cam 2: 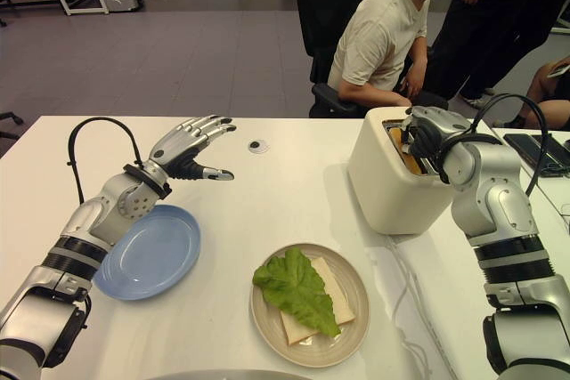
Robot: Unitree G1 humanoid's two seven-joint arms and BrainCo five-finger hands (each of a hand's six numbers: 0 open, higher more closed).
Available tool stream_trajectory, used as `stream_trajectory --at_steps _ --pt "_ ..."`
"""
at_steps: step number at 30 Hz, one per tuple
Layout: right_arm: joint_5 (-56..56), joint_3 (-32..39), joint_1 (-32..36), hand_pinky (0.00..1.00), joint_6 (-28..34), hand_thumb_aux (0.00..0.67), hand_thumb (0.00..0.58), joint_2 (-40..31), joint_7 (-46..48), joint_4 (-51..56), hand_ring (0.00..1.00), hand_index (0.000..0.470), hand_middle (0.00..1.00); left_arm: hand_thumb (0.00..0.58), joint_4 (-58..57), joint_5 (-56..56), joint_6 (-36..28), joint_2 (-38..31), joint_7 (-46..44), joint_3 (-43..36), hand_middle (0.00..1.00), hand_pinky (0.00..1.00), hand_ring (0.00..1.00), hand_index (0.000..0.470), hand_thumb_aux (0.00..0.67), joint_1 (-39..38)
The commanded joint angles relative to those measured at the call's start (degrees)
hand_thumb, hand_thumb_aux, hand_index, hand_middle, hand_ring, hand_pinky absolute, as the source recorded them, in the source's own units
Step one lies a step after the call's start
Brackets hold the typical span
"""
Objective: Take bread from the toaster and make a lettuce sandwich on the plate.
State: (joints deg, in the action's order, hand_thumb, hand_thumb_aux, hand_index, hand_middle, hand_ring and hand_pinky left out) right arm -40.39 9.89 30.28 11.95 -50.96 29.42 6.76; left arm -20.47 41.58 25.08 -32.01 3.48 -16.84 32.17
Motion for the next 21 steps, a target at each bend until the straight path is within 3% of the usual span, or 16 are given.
stream_trajectory --at_steps 1,8,14,17,19,21 --pt "-0.2 2.0 -1.1 0.0 -0.3 0.67 0.58 0.9 1.4 2.5 0.0 0.47 0.0 0.0 0.5 0.6 -0.1 -0.1 0.0 -0.4 0.0 0.0 0.0 0.0 0.0 -0.4" --pt "-3.5 1.1 3.5 0.0 1.0 0.67 0.58 0.4 -4.0 4.1 0.0 0.47 0.0 0.0 0.7 1.0 -0.4 0.1 0.1 -0.9 0.0 0.0 0.0 0.0 0.0 -0.7" --pt "-5.8 0.4 3.5 0.0 3.5 0.667 0.58 -0.9 -3.4 0.7 0.0 0.468 0.0 0.0 0.8 1.5 -0.6 0.3 0.1 -1.2 0.0 0.0 0.0 0.0 0.0 -0.9" --pt "-5.7 -0.2 4.1 0.0 4.6 0.602 0.574 -0.9 -3.1 -0.6 0.0 0.422 0.0 0.0 0.9 1.8 -0.9 0.3 0.2 -1.2 0.0 0.0 0.0 0.0 0.0 -1.2" --pt "-5.3 -0.4 4.2 0.0 5.3 0.46 0.523 -0.9 -2.4 -1.4 0.0 0.323 0.0 0.0 1.1 1.9 -1.1 0.3 0.3 -1.2 0.0 0.0 0.0 0.0 0.0 -1.4" --pt "-5.5 -0.8 4.4 0.0 5.9 0.426 0.503 -1.1 -2.2 -2.2 0.0 0.299 0.0 0.0 1.2 2.1 -1.2 0.3 0.4 -1.3 0.0 0.0 0.0 0.0 0.0 -1.4"
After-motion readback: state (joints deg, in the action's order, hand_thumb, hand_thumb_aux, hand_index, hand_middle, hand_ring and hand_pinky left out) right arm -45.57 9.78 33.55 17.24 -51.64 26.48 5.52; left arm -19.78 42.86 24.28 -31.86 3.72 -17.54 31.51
